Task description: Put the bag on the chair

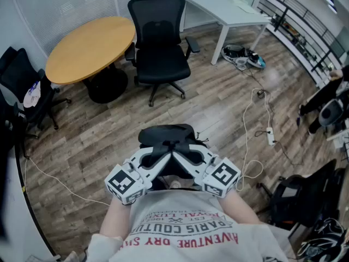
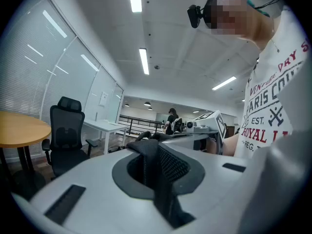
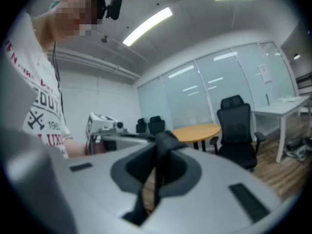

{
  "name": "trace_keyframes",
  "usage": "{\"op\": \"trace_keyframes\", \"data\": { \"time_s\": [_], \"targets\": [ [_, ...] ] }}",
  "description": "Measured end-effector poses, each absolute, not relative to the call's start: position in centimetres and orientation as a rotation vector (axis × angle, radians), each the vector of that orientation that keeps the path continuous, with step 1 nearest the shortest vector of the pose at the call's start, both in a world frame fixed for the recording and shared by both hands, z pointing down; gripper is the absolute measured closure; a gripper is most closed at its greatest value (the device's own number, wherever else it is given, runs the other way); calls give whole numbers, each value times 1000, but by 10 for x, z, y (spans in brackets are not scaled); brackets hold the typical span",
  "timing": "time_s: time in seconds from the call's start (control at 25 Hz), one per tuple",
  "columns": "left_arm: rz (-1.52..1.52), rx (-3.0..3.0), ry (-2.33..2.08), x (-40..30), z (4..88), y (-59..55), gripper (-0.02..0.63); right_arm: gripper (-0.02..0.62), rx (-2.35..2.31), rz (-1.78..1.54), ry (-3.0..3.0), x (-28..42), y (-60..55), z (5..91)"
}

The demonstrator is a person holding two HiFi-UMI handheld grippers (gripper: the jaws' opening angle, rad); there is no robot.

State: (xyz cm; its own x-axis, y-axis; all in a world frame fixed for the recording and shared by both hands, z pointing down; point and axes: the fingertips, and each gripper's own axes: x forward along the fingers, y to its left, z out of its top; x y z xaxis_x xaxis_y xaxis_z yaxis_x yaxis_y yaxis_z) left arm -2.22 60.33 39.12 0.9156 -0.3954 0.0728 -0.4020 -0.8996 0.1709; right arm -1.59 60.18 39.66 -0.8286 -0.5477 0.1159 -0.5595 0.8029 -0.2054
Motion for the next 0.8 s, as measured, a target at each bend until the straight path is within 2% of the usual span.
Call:
{"op": "trace_keyframes", "data": {
  "time_s": [0.8],
  "targets": [
    [85, 2811, -614, -31, 403, 555, 557, 551, 887, 448, -2943, -26, 560, 408]
  ]
}}
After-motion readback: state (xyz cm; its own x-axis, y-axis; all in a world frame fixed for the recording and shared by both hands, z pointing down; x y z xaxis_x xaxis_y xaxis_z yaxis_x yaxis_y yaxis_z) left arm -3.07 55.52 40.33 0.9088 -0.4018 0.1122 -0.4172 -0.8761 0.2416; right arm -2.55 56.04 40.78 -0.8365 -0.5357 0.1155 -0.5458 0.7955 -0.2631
